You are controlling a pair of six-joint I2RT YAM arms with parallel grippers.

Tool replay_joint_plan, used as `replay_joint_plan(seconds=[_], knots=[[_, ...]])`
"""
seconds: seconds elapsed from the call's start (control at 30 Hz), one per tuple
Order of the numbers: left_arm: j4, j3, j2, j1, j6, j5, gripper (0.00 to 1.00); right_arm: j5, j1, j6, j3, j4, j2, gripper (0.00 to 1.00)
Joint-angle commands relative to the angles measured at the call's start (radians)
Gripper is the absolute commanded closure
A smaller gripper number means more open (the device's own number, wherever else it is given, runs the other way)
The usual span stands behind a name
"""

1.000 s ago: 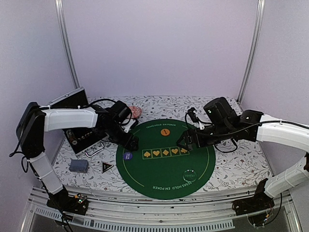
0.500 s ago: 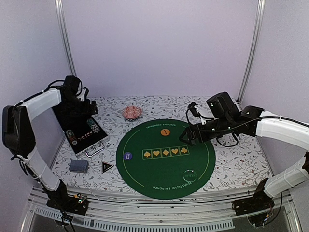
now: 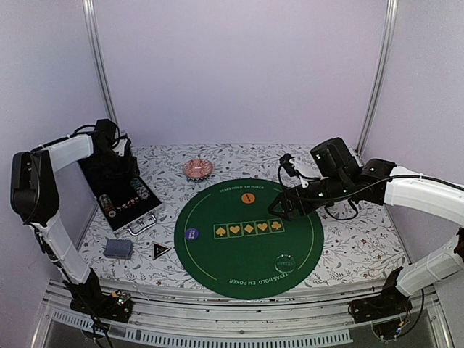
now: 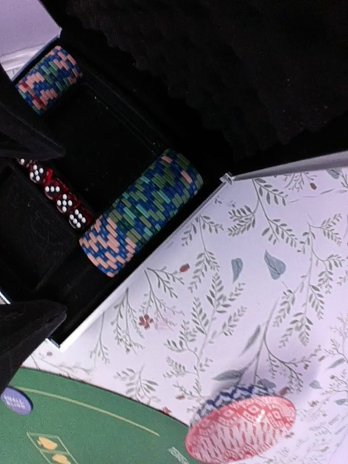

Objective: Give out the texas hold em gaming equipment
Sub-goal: Adjust the poker case at the center of the board.

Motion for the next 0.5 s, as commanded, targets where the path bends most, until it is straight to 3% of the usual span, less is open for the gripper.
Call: replay_joint_plan(seconds=[0.0,0.1,0.33,0.47], knots=[[-0.029,-0.013,-0.016,-0.009,0.022,-0.178,0.36,-0.025,-0.006,-0.034,0.011,0.006,0.000,0.01],[-0.091,-0.051,-0.047,-0.008,-0.039,-0.394,0.42,-0.023,-0.006,-0.040,0.001,0.006,-0.010,0.01],[-0.135,-0.210,-0.137,-0.008,-0.122,-0.522,0.36,-0.045,-0.006,-0.074,0.017,0.000,0.014,0.01],[-0.142,-0.213,-0.118,-0.011,-0.122,-0.520,0.32,-0.057,-0.008,-0.091,0.036,-0.010,0.033,0.01]])
